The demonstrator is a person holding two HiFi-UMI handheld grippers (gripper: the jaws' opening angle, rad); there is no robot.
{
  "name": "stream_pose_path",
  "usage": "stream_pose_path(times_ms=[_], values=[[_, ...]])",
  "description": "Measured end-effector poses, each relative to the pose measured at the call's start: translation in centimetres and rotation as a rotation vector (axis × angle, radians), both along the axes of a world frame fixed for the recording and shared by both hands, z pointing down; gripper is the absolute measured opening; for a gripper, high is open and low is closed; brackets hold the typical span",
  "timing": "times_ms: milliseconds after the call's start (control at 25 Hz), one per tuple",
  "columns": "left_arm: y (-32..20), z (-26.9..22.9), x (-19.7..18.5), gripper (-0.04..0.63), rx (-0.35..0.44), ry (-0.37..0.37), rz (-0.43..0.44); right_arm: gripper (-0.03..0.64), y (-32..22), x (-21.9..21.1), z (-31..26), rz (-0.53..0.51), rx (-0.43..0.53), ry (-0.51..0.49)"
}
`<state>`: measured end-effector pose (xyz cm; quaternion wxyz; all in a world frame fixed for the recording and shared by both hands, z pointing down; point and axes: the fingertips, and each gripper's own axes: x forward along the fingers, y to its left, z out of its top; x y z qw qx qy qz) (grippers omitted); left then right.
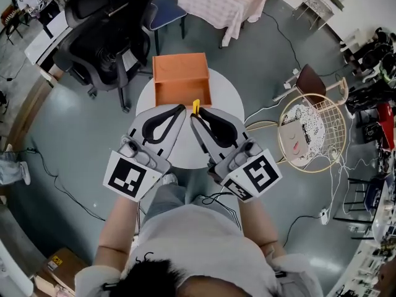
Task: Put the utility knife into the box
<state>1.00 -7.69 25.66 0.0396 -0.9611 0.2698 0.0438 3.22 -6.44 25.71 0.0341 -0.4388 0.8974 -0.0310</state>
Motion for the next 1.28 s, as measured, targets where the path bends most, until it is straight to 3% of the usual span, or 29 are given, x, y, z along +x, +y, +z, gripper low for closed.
stream_pose_path(times_ms=[360,600,1280], values=[[-3.4,0.7,-1.3,0.009,-0.011,0.019,0.036,0.067,-3.0,-0.3,0.3,0.065,-0.005,0.011],[-5.2,0.9,-1.1,0.009,-0.014,0.018,0.022,0.067,-5.1,-0.1,0.4,0.050,-0.008,0.016],[-11.1,1.8,0.0,0.009,-0.044,0.043,-0.231,0.067,-12.8,1.2,2.0,-0.212,-0.049,0.046]])
